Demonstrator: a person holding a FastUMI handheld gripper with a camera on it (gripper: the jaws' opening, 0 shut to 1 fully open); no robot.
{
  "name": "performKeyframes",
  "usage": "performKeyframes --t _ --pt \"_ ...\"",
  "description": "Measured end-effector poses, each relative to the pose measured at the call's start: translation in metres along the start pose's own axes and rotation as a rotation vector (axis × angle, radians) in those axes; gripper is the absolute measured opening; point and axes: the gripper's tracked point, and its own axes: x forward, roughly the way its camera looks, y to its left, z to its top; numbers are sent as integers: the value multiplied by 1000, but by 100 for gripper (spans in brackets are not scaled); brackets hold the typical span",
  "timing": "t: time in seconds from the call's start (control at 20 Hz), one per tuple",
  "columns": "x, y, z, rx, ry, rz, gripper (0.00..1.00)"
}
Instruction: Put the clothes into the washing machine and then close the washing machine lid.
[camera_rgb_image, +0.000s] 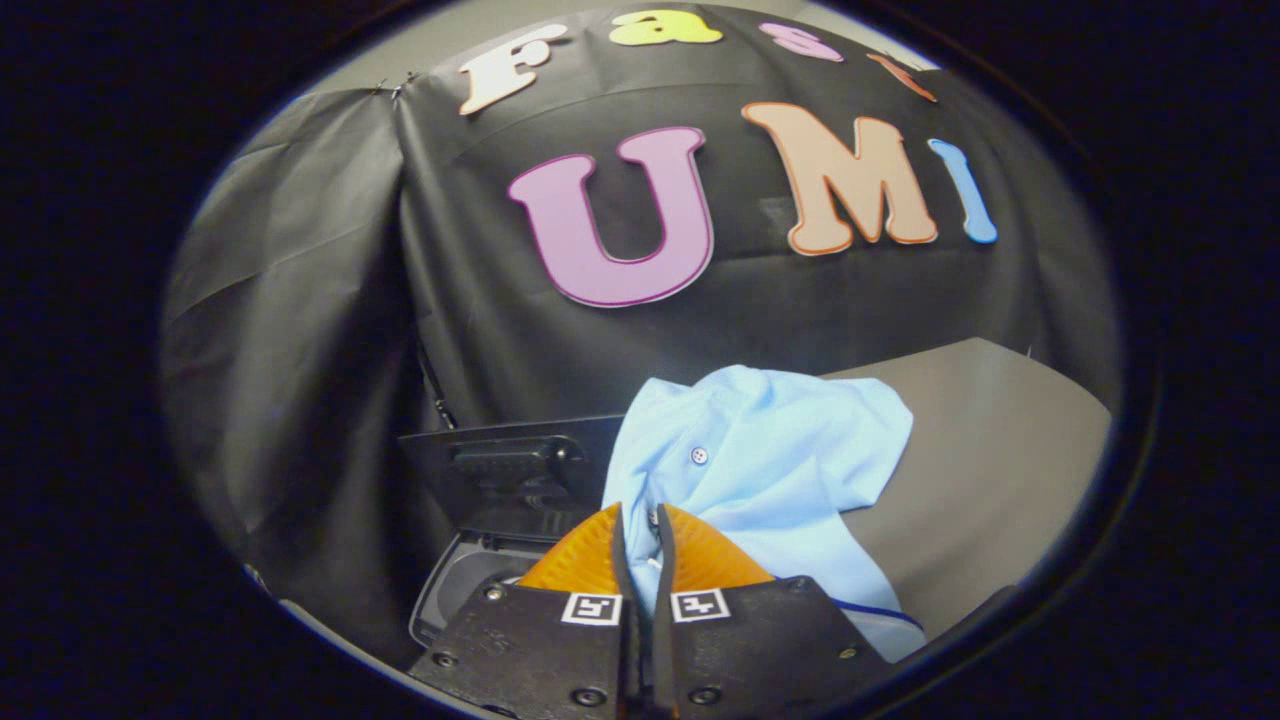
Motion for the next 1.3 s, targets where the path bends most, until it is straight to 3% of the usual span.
performKeyframes --t 0.35,0.65,1.15,1.25,1.3 --pt "37 58 -33 -106 55 51 4" --pt "67 84 -71 -27 114 101 4" --pt "94 120 -147 -49 283 184 4" --pt "96 119 -159 -78 310 173 8" --pt "98 121 -156 -82 300 175 15"
